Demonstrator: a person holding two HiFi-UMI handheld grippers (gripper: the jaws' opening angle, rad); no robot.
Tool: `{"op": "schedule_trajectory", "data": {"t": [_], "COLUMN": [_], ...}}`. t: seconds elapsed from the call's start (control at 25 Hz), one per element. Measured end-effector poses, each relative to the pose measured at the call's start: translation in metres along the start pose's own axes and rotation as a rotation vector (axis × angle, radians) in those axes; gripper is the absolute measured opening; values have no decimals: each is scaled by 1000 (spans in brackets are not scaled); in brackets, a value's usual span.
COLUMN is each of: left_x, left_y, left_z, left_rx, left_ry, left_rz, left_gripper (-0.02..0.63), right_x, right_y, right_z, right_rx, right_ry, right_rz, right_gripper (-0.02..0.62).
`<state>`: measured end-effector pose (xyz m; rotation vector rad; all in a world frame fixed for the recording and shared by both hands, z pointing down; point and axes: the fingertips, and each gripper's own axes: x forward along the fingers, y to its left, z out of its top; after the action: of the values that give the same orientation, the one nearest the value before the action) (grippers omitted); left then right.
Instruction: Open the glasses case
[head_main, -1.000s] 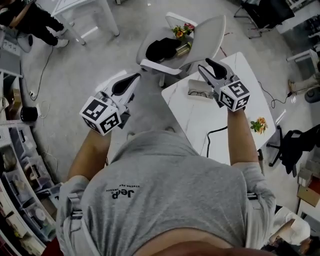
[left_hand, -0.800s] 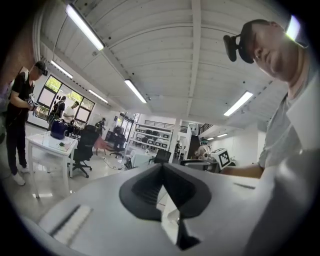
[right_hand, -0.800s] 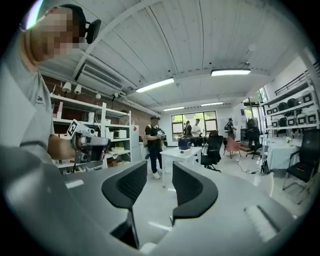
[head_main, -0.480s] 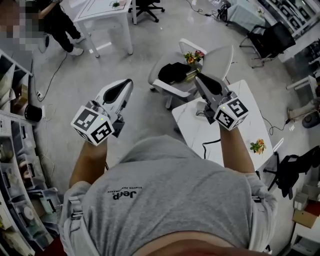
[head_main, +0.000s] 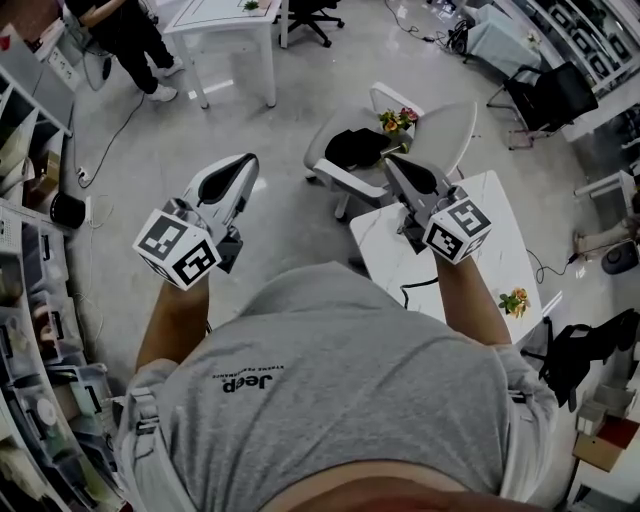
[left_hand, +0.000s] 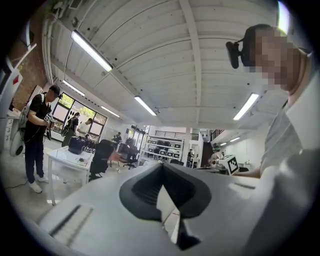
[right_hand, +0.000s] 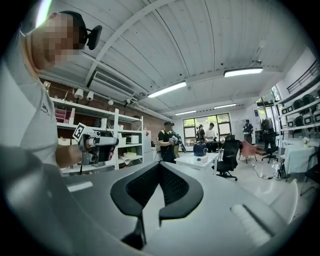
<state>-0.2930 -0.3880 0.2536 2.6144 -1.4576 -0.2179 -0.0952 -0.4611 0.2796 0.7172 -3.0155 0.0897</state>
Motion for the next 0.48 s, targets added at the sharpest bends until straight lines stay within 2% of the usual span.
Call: {"op": "schedule_trajectory", "data": {"t": [0.48], "left_x": [-1], "left_y": [-7], "left_z": [-6], "left_rx": [-13], "left_ry": [14], "left_rz": [-13], "left_gripper": [32], "right_x": [-5], "right_y": [3], "right_z": [2], "right_rx": [-28], "right_ry": [7], "right_rz": [2], "right_gripper": [2]}}
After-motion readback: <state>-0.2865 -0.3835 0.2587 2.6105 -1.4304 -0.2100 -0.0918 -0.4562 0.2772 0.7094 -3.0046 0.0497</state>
